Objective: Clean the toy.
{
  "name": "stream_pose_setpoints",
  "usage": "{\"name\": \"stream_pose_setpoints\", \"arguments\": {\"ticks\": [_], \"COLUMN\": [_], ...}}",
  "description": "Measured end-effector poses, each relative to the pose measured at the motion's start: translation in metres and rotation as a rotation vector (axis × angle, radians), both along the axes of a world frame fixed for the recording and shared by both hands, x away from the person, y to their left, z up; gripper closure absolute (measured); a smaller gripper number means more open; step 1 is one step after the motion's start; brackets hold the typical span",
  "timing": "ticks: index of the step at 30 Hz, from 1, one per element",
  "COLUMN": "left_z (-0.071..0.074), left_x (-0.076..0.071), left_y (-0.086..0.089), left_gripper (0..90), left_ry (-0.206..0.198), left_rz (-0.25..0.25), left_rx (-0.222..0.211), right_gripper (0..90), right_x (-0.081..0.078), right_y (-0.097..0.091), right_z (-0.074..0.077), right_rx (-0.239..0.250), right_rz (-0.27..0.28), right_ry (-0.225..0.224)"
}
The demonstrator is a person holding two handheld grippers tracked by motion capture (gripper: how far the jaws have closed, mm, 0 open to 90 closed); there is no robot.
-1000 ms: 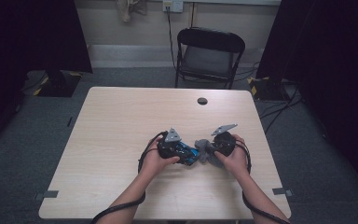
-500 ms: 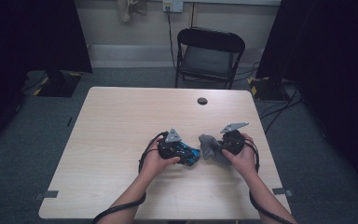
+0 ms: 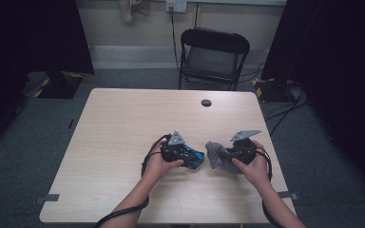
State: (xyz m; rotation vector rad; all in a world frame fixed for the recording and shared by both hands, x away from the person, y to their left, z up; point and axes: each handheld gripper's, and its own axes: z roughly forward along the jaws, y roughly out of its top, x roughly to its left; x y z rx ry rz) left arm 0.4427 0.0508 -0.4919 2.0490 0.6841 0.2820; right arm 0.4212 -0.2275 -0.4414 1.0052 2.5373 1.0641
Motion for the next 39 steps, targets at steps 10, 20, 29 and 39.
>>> {"name": "stream_pose_setpoints", "arguments": {"ticks": [10, 20, 29, 39], "left_z": [0.0, 0.0, 0.0, -0.001], "left_x": [0.0, 0.001, 0.0, -0.001], "left_y": [0.0, 0.0, -0.001, 0.0], "left_gripper": [18.1, 18.0, 18.1, 18.1], "left_ry": [-0.001, 0.0, 0.002, -0.002], "left_rz": [-0.001, -0.003, -0.002, 0.0], "left_rx": [0.005, 0.002, -0.001, -0.005], "right_gripper": [74.5, 74.5, 74.2, 74.2], "right_x": [-0.019, -0.034, -0.03, -0.021], "right_y": [0.013, 0.032, 0.047, 0.05], "right_z": [0.0, -0.006, -0.027, -0.031], "right_rx": [0.004, 0.003, -0.03, -0.013], "right_rz": [0.094, 0.203, 0.226, 0.181], "right_ry": [0.015, 0.064, 0.101, 0.122]}}
